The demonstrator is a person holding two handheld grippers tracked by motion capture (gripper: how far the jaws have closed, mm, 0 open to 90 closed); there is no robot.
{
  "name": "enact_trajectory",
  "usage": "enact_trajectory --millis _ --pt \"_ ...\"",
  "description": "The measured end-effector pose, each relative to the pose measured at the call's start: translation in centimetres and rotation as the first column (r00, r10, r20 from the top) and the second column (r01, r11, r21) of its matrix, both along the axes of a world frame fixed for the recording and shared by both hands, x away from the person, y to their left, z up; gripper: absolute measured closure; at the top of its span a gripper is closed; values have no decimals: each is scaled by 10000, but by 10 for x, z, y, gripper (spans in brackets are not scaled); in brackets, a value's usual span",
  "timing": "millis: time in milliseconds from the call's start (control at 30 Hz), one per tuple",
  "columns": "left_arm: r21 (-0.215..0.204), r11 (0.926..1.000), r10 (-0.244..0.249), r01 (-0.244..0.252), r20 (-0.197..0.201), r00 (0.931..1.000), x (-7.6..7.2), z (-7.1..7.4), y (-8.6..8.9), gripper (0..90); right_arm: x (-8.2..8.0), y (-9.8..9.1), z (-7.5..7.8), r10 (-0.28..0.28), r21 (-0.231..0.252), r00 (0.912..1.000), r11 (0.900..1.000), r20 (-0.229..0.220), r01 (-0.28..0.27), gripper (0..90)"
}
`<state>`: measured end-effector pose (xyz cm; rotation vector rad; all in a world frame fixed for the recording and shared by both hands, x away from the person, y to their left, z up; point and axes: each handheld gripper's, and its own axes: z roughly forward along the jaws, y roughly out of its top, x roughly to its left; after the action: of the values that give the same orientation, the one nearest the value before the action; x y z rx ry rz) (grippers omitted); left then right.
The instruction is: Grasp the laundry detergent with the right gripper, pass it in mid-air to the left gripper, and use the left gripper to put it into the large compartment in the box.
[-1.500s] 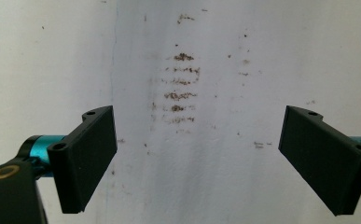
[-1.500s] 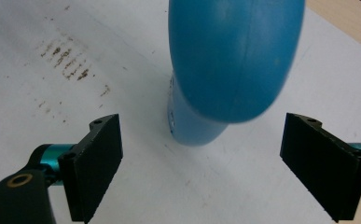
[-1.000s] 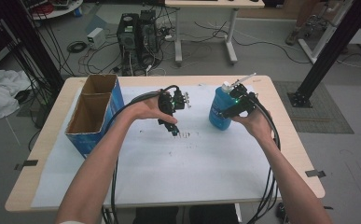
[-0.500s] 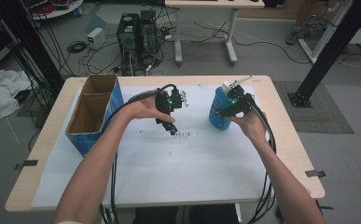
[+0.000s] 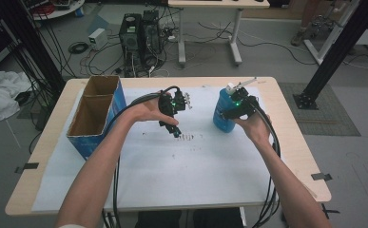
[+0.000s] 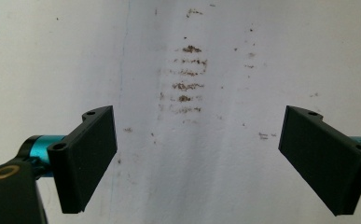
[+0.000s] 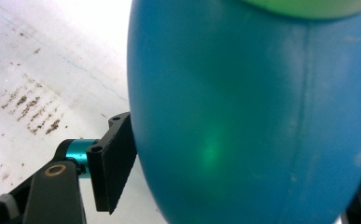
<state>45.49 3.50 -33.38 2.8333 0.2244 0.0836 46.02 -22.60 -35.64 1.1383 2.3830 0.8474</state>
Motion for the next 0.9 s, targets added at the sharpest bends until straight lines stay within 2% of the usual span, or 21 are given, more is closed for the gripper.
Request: enact_trajectory --millis 300,400,500,900 --pt "21 10000 -14 14 -29 10000 0 -1 1 114 0 -1 -3 -104 64 9999 9999 123 103 250" --pt "16 10000 16 -16 -34 10000 0 -2 2 114 0 -1 -2 -77 76 9998 9999 208 75 281" --pt "21 10000 2 -2 -30 10000 0 -3 2 114 0 -1 -2 -89 296 9996 9995 252 81 284" --pt "29 10000 29 -29 -30 10000 -1 -3 2 114 -1 1 -6 -100 184 9997 9998 241 96 332"
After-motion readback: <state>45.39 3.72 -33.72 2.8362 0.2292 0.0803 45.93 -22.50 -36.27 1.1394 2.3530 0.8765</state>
